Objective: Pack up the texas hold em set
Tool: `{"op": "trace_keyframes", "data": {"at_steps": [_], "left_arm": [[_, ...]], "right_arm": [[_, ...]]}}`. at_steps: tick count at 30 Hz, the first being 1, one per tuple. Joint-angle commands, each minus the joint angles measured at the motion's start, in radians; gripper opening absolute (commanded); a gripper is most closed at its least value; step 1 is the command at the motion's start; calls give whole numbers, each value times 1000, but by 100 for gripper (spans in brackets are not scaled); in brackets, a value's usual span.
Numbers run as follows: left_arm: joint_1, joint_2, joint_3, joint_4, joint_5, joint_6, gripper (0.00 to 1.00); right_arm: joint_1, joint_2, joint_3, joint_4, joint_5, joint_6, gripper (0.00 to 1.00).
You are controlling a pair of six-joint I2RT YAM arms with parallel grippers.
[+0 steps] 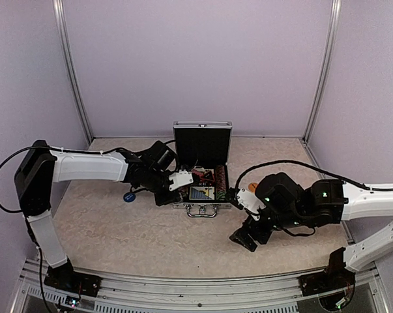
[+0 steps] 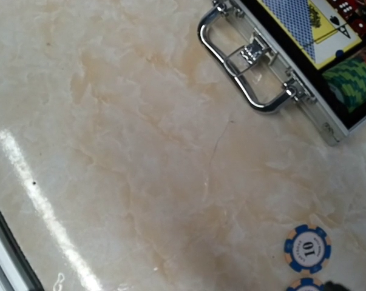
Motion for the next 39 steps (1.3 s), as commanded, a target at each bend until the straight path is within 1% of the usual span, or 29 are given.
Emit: {"op": "trace_keyframes", "data": {"at_steps": [1,7,14,26,35,39], "left_arm": [[11,26,47,28,-38,52,0],[13,46,69,33,-41,62,0],[26,25,81,43,-46,87,0],[26,90,120,27,-31,97,0],[24,97,130,17,2,92,0],[17,110,133,11,-12,97,0]], "right_arm": [[-6,2,-25,26,-10,23,100],[-5,-3,-35,33,-14,30,100],[-5,0,-38,33,-14,32,100],[-5,1,-41,29,-10,32,100],[-6,-3,-42,29,-9,32,100],[-5,0,-41,30,-10,29,100]]}}
